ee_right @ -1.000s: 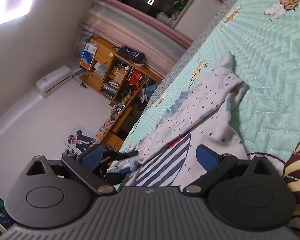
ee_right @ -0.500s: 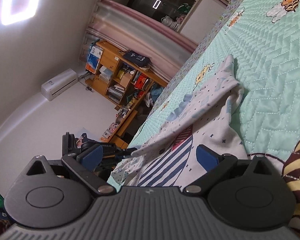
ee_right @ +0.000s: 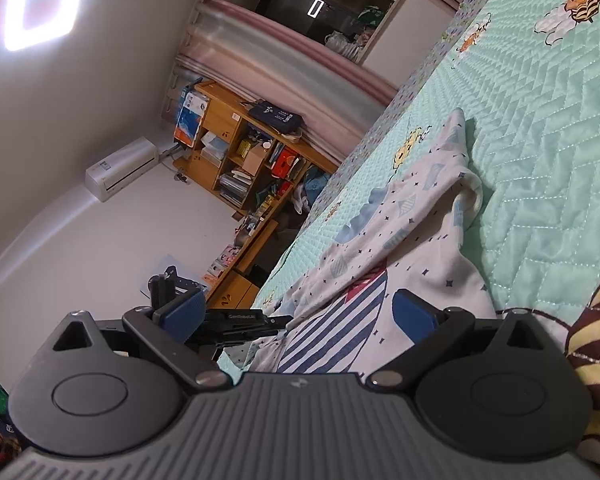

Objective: Fold clothes

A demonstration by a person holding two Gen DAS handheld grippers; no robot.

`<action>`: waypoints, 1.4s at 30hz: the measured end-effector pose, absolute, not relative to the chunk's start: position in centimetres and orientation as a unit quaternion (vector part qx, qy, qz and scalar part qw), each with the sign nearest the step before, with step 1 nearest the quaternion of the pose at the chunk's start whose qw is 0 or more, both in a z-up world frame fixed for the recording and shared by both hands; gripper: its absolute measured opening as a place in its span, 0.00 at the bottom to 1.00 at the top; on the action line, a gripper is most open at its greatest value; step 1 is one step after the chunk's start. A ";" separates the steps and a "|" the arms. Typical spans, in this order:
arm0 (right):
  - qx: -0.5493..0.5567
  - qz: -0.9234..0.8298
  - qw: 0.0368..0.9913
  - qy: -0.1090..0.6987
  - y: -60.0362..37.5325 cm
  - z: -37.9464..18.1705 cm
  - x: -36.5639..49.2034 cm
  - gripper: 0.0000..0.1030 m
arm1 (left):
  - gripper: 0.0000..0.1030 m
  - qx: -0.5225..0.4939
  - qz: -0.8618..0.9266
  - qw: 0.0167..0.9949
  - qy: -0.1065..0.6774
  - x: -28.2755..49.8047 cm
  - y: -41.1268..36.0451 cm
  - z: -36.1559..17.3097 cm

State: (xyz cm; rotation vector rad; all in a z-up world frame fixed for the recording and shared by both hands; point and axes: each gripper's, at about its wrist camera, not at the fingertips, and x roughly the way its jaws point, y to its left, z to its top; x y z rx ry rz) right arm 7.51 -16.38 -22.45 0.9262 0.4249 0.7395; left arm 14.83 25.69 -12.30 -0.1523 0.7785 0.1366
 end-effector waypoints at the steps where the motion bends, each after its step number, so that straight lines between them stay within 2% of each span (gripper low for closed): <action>1: 0.437 0.346 0.806 0.200 -16.5 -22.4 7.5 0.97 | 0.42 -0.070 0.070 0.921 0.377 14.5 25.6 -12.3; 2: 0.442 0.345 0.803 0.203 -16.6 -22.2 7.5 0.97 | 0.52 -0.066 0.073 0.922 0.374 14.1 25.5 -12.2; 3: 0.451 0.341 0.798 0.210 -16.8 -21.9 7.5 0.97 | 0.54 -0.062 0.077 0.923 0.372 13.8 25.5 -12.2; 7: 0.511 0.334 0.764 0.210 -18.5 -20.1 7.6 0.97 | 0.54 -0.054 0.083 0.929 0.357 12.0 24.7 -11.7; 8: 0.493 0.313 0.787 0.201 -19.0 -19.0 7.5 0.97 | 0.54 -0.057 0.078 0.932 0.349 11.3 24.2 -11.3; 11: 0.344 0.231 0.890 0.190 -19.4 -15.2 7.7 0.98 | 0.56 -0.067 0.026 0.941 0.332 10.0 21.5 -10.8; 14: 0.188 0.130 0.945 0.233 -17.8 -14.1 9.5 0.98 | 0.71 -0.076 -0.021 0.942 0.326 10.3 18.5 -11.3; 18: -0.032 0.082 0.968 0.234 -14.0 -14.9 9.8 0.98 | 0.71 -0.104 -0.057 0.935 0.334 12.0 16.5 -12.9; 20: -0.082 0.080 0.970 0.214 -12.7 -15.1 9.5 0.98 | 0.71 -0.112 -0.069 0.933 0.335 12.6 16.1 -13.9; 24: -0.055 0.105 0.967 0.223 -14.1 -14.0 12.4 0.98 | 0.71 -0.110 -0.087 0.936 0.324 13.0 16.1 -15.7; 30: 0.137 0.249 0.886 0.366 -17.4 -11.7 22.3 0.98 | 0.84 -0.108 -0.114 0.939 0.306 13.7 16.0 -18.5; 32: 0.156 0.268 0.863 0.399 -17.4 -11.2 24.6 0.98 | 0.86 -0.113 -0.122 0.939 0.302 13.7 16.1 -19.0; 34: 0.081 0.238 0.889 0.384 -16.1 -10.1 24.3 0.98 | 0.89 -0.123 -0.129 0.938 0.298 13.7 16.5 -19.1; 37: -0.099 0.175 0.930 0.308 -12.4 -10.1 19.6 0.98 | 0.89 -0.139 -0.140 0.936 0.293 13.7 17.0 -19.3; 42: -0.295 0.140 0.913 0.244 -6.3 -15.8 10.9 0.98 | 0.89 -0.147 -0.146 0.935 0.287 13.6 17.2 -19.4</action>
